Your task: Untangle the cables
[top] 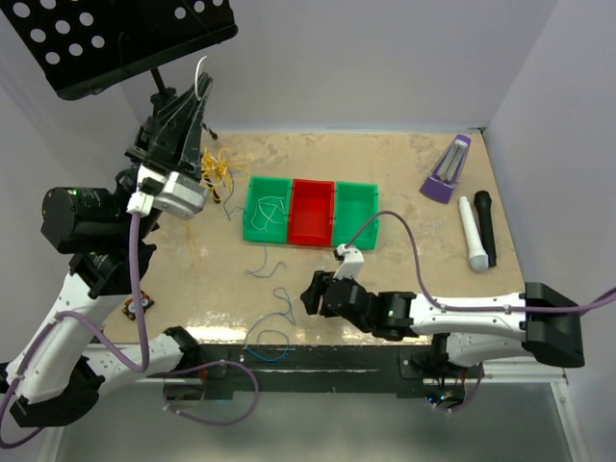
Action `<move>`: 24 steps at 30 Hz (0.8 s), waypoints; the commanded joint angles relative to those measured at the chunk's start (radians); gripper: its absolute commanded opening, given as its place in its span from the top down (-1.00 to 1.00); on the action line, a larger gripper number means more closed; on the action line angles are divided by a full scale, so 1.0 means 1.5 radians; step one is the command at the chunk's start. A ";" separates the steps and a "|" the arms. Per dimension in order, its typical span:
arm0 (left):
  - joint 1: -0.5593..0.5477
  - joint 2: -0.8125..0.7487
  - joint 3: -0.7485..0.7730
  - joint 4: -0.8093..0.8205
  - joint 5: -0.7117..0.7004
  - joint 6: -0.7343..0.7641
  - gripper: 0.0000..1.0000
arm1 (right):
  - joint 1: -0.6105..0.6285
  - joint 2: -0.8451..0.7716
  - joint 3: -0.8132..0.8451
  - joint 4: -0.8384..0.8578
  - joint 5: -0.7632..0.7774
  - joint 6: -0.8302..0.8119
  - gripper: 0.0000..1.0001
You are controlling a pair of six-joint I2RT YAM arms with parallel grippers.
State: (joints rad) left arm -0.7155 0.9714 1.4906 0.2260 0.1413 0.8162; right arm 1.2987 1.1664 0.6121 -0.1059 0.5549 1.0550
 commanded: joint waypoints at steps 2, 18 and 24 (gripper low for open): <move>-0.001 -0.020 0.012 0.012 -0.009 0.055 1.00 | 0.044 0.035 0.027 0.136 -0.031 -0.119 -0.29; -0.001 -0.193 -0.243 -0.121 -0.015 -0.032 1.00 | 0.059 0.205 0.099 0.137 -0.056 -0.170 0.33; -0.001 -0.213 -0.252 -0.128 -0.037 -0.044 1.00 | 0.040 0.118 0.192 -0.008 0.076 -0.208 1.00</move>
State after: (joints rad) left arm -0.7155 0.6735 1.1103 0.0193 0.1230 0.7944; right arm 1.3815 1.4670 0.7658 0.0086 0.5117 0.8001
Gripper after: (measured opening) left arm 0.021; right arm 0.015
